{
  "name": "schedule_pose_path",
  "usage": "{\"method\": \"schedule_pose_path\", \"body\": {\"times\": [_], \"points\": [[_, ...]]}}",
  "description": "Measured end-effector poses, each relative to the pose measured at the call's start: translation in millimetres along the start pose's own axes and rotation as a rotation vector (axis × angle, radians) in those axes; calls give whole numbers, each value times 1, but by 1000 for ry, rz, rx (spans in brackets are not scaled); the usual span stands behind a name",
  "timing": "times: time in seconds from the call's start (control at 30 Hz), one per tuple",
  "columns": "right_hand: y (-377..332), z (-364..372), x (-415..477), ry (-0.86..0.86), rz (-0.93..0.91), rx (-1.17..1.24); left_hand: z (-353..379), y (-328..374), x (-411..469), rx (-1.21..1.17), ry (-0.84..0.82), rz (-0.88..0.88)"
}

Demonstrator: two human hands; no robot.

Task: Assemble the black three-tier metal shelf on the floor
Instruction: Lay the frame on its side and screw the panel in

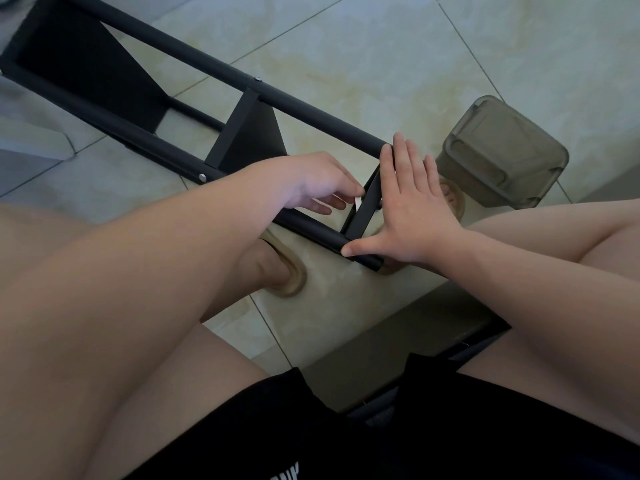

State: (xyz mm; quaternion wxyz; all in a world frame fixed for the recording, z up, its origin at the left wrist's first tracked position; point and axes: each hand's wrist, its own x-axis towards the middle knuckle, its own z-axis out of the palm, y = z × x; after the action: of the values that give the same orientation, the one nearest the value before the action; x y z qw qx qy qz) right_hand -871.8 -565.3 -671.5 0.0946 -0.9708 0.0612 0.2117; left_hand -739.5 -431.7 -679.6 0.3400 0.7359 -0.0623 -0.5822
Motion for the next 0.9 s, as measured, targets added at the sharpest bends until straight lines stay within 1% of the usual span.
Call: {"method": "schedule_pose_path", "body": {"times": [0.17, 0.33, 0.53, 0.73, 0.9], "points": [[0, 2, 0, 13, -7, -8, 0, 3, -1, 38, 105, 23], [2, 4, 1, 21, -6, -15, 6, 7, 2, -5, 173, 64], [2, 3, 2, 21, -4, -22, 6, 8, 0, 40, 175, 69], [0, 2, 0, 19, -6, -16, 2, 6, -4, 184, 102, 16], [1, 1, 1, 14, -2, -12, 4, 10, -4, 151, 119, 38]]}}
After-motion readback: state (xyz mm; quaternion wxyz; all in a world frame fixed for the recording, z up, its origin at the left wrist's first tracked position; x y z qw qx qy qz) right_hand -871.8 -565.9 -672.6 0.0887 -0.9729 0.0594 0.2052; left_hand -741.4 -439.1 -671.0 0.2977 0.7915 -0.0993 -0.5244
